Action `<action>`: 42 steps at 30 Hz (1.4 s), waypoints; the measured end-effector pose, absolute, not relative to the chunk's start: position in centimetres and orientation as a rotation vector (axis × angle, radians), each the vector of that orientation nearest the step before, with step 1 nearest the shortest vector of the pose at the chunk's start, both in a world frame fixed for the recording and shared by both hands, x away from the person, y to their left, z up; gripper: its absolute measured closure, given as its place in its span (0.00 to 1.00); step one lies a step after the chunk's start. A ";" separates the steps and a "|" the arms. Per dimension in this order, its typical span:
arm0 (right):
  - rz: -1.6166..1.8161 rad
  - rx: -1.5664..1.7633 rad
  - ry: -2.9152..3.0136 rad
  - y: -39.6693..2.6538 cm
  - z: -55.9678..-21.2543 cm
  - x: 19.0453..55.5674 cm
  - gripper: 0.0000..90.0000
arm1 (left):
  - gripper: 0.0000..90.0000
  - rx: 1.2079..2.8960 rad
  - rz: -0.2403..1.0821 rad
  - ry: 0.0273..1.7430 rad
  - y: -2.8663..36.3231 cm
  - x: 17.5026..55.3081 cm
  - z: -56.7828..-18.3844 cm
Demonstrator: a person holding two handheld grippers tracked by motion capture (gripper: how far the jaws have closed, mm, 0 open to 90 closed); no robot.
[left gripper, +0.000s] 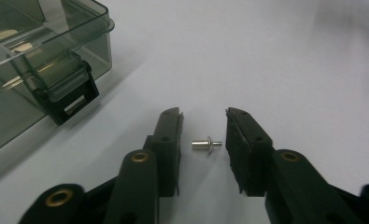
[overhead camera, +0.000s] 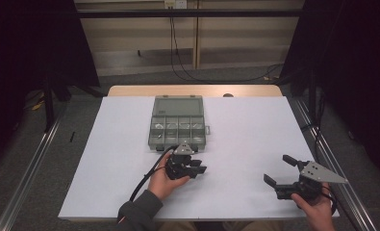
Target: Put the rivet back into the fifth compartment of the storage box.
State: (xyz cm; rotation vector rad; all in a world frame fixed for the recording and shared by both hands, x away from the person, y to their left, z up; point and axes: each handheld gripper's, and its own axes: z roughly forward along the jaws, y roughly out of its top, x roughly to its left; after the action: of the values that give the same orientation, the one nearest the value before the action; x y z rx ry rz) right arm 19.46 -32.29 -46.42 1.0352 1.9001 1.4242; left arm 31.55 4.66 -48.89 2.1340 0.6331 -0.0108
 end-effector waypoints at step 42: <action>1.417 1.031 1.903 -32.3 -46.4 19.4 0.01 | 0.83 2.048 0.037 0.689 7.2 32.6 -46.9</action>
State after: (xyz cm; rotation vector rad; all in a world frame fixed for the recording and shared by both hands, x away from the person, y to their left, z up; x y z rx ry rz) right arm 19.38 -32.34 -46.38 1.0309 1.9032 1.4175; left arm 32.62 7.24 -46.94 2.0482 0.6889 0.0369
